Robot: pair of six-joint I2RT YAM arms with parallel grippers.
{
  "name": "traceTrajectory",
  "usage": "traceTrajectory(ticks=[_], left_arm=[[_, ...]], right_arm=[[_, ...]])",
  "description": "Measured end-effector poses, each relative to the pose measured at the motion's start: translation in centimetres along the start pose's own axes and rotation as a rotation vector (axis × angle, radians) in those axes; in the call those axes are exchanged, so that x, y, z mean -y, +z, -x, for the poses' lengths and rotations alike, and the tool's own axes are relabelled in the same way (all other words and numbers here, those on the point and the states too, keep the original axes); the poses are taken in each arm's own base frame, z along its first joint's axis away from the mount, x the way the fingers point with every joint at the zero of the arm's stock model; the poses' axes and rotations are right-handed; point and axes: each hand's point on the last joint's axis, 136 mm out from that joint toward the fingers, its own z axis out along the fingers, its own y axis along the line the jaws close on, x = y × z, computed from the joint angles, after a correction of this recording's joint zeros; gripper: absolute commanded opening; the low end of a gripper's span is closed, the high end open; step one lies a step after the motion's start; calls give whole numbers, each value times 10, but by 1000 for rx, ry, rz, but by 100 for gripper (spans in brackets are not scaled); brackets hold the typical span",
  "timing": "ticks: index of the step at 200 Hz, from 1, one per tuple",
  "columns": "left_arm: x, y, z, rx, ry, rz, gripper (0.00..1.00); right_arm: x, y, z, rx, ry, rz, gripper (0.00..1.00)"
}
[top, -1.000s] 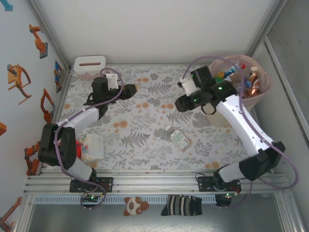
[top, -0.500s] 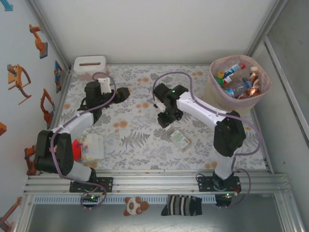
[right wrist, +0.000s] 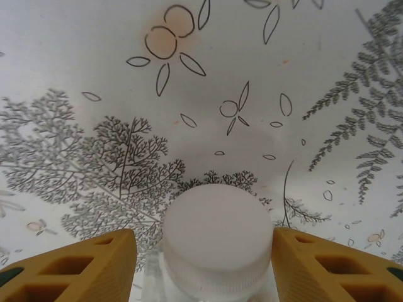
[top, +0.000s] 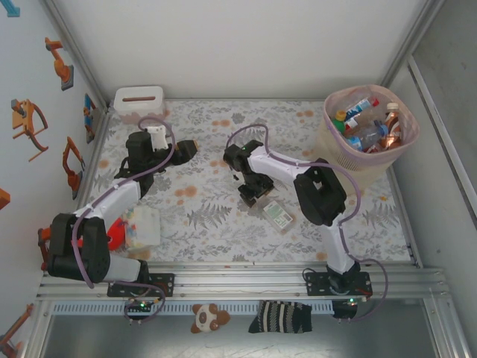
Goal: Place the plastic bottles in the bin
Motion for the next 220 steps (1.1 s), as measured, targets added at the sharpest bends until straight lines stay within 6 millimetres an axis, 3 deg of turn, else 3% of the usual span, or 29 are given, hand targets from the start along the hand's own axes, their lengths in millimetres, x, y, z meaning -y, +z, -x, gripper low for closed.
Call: traceTrajectory(ticks=[56,122,169,220], left_arm=[[0,0,0,-1,-1,0,69],[0,-3,-2,2,-6,4,69],[4,-7,2,17,1,0,69],[4,-8,3,23,2,3,69]], right_arm=[[0,15,-4,-49,5,-12,49],[6,4,-2,-15,9,-40,40],[12,-45,4,140,28,-36,38],[33,-131,8,409,116,36,37]])
